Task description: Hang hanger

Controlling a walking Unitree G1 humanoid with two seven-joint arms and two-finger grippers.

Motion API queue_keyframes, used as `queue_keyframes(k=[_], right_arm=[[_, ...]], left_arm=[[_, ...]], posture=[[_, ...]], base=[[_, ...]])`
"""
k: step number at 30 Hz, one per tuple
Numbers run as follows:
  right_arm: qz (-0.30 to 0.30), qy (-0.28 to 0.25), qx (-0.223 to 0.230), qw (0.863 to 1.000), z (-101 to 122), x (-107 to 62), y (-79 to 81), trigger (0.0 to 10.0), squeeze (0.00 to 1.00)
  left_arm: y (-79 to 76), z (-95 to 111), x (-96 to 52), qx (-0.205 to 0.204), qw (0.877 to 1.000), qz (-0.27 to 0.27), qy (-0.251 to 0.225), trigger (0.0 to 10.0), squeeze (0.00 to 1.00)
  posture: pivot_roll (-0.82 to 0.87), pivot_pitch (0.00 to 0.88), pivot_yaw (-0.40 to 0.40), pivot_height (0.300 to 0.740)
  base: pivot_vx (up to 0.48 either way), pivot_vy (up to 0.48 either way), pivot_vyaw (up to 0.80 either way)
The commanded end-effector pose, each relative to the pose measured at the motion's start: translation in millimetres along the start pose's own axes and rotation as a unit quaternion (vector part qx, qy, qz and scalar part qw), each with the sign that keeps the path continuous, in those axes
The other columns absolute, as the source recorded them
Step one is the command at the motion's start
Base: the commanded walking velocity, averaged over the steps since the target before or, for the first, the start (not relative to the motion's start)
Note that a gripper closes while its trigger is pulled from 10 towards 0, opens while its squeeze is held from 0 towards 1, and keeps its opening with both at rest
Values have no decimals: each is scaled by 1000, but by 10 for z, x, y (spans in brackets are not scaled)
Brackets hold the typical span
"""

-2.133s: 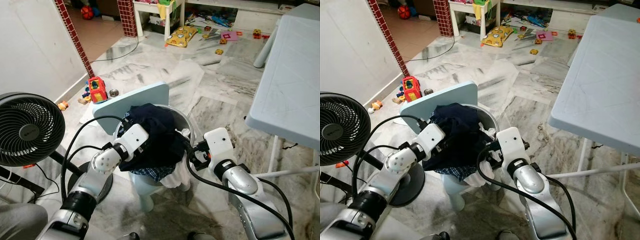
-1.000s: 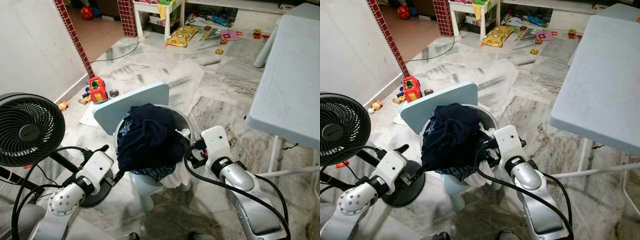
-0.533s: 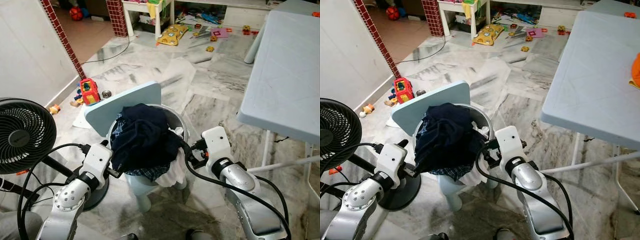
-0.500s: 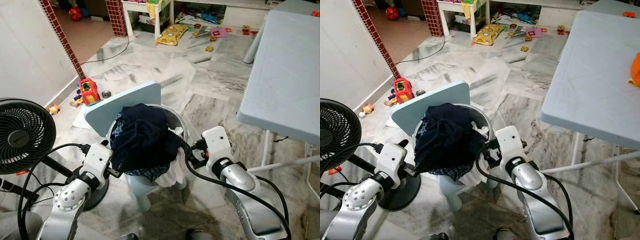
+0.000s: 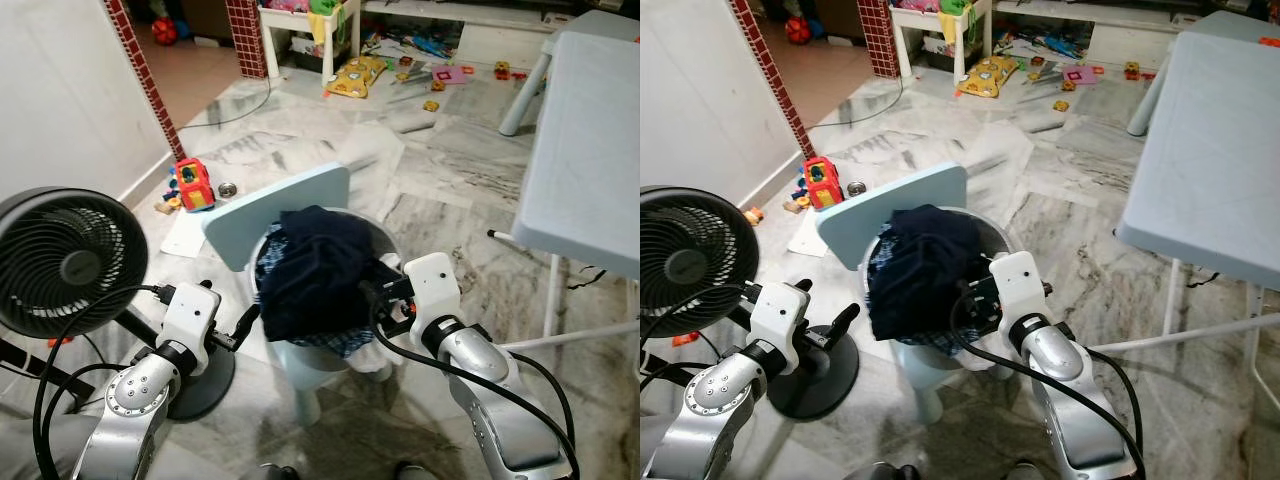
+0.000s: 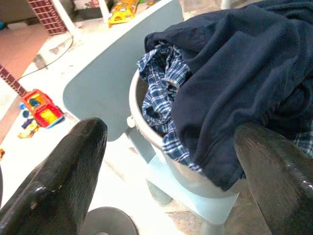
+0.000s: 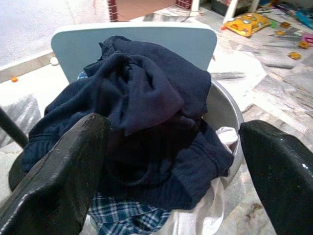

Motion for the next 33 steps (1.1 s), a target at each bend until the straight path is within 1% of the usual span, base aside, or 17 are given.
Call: queue_keyframes(k=[1, 5, 7, 10, 11, 14, 17, 19, 33], right_arm=[[3, 7, 3, 1000, -29, 0, 3, 10000, 0], [3, 7, 2, 1000, -26, 2, -2, 10000, 0], [2, 7, 1, 1000, -26, 4, -6, 10000, 0], [2, 6, 1, 1000, -23, 5, -10, 10000, 0], [1, 6, 1, 1000, -20, 5, -15, 10000, 0], [1, 6, 0, 1000, -20, 6, -19, 10000, 0], [1, 6, -1, 1000, -22, 7, -25, 10000, 0], [1, 6, -1, 1000, -25, 5, -29, 10000, 0], [2, 8, -4, 1000, -34, -8, -42, 10000, 0]], left_arm=[[11, 9, 11, 0, 1000, 2, 3, 10000, 0], [3, 16, 22, -5, 1000, 1, -3, 10000, 0], [-16, 61, 22, -28, 999, -2, -18, 10000, 0], [-23, 92, 27, -30, 999, -2, -24, 10000, 0], [-15, 109, 39, -51, 998, 7, -29, 10000, 0], [-8, 123, 60, -74, 996, 17, -35, 10000, 0], [-10, 128, 71, -74, 996, 20, -36, 10000, 0], [-14, 126, 75, -84, 996, 21, -37, 10000, 0], [-30, 118, 90, -95, 995, 27, -32, 10000, 0]], posture=[[-107, 129, 82, 740], [-108, 126, 82, 740], [-110, 124, 79, 740], [-110, 122, 79, 740], [-112, 120, 78, 740], [-114, 118, 77, 740], [-116, 115, 76, 740], [-117, 114, 75, 740], [-121, 111, 69, 740]], base=[[0, 401, 0], [0, 99, 0], [0, 0, 0], [0, 0, 0], [0, 0, 0], [0, 0, 0], [84, 0, 0], [321, 0, 0], [335, 0, 0]])
Point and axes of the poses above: a point about 5 cm out from each wrist's last joint towards the gripper, its own x axis pointing out of the wrist towards the gripper, its own z axis along the axis of the wrist's last joint, y = z × x, the point moved 1 cm from there along x, pointing out of the wrist towards the gripper, and after that the axes turned 1 degree about -x, right-handed, at the moved point
